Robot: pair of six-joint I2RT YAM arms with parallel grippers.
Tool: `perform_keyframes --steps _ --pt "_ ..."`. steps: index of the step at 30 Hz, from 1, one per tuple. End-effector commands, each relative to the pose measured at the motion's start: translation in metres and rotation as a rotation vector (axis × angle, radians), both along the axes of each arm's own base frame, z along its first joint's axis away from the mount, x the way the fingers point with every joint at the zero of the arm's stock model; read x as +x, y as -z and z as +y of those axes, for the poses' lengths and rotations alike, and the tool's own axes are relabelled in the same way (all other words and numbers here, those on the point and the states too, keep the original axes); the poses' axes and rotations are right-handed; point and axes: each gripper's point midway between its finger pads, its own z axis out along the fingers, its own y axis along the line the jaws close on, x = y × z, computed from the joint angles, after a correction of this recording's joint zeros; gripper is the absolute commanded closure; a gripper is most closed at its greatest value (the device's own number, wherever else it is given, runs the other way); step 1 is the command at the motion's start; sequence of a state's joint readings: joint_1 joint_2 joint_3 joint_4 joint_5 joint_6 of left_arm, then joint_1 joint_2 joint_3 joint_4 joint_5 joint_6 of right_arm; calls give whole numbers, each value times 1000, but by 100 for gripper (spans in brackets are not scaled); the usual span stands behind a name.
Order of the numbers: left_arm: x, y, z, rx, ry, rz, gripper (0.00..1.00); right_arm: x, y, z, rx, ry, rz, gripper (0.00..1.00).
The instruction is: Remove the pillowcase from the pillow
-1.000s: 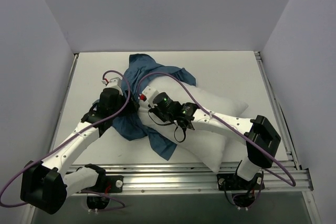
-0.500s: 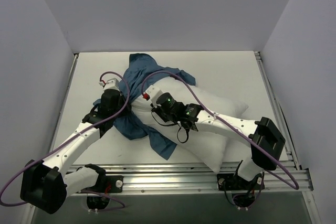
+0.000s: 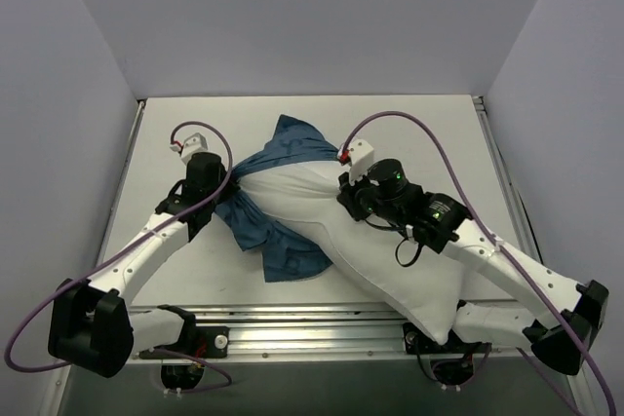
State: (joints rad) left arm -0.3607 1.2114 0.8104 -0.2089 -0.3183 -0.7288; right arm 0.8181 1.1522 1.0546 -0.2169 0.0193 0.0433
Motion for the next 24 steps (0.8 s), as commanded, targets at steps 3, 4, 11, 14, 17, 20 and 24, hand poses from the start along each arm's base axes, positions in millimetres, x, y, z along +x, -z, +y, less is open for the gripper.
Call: perform_keyframes --steps 3,4,11,14,17,20,24 --pt "25 18 83 123 -314 12 77 -14 -66 -53 102 103 -102 100" --pt "28 29 79 119 -303 35 76 -17 -69 -51 125 89 -97 100" --pt "27 69 56 41 -216 113 66 -12 -67 -50 129 111 -79 100" --pt "33 47 26 -6 -87 41 70 0 -35 -47 42 144 -19 100" --pt "34 21 -9 4 57 -15 70 8 -10 -37 8 147 17 93" --pt "36 2 -31 6 137 -35 71 18 -1 -29 -27 157 18 59" --pt "34 -4 -31 19 143 -19 73 22 -8 -13 -127 149 -49 27"
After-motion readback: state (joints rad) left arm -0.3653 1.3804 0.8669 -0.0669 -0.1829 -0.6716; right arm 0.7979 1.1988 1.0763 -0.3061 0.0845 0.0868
